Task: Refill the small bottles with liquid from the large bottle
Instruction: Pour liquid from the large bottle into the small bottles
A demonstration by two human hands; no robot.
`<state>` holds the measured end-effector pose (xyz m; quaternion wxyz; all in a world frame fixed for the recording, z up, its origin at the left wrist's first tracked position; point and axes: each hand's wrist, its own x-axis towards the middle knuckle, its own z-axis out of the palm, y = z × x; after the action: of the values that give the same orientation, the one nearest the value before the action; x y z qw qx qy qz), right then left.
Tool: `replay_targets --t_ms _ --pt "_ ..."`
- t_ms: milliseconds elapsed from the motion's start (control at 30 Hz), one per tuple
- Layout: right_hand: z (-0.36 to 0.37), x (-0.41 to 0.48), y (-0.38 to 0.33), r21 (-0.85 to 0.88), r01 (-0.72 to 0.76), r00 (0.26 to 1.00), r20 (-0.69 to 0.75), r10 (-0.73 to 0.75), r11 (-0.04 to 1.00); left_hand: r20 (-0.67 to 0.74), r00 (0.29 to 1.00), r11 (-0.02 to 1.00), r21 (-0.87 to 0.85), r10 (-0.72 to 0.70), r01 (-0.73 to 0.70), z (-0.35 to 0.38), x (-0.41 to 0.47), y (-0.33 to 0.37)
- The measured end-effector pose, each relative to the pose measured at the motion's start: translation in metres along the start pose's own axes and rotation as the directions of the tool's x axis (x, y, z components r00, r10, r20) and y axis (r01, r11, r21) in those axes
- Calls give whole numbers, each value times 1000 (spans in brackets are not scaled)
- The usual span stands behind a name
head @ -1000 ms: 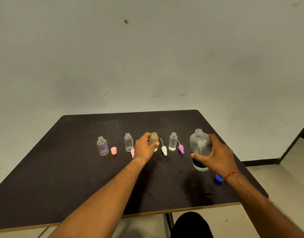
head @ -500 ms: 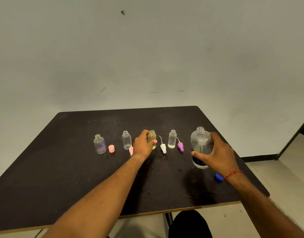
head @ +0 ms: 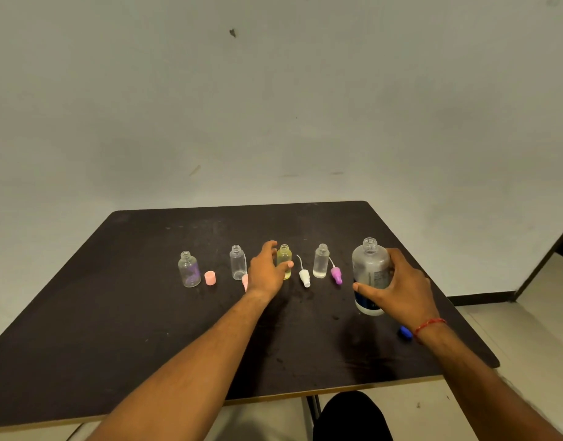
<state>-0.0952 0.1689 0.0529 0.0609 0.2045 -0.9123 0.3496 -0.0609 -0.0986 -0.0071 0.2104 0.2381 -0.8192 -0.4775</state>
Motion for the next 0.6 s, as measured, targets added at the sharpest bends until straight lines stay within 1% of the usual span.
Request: replay_targets --t_ms 167,300,467,600 --pt "1 -3 -10 3 15 1000 -8 -15 1000 -95 991 995 42 95 -92 -9 -14 2" --pt "1 -7 -20 5 39 999 -10 -39 999 -125 975 978 119 184 -169 -22 -29 -4" --pt "5 -16 -36 4 67 998 2 -67 998 -203 957 977 86 208 -194 -42 -47 -11" --pt "11 -21 -47 19 105 994 16 -105 994 -315 934 985 32 170 -169 -56 -51 -16"
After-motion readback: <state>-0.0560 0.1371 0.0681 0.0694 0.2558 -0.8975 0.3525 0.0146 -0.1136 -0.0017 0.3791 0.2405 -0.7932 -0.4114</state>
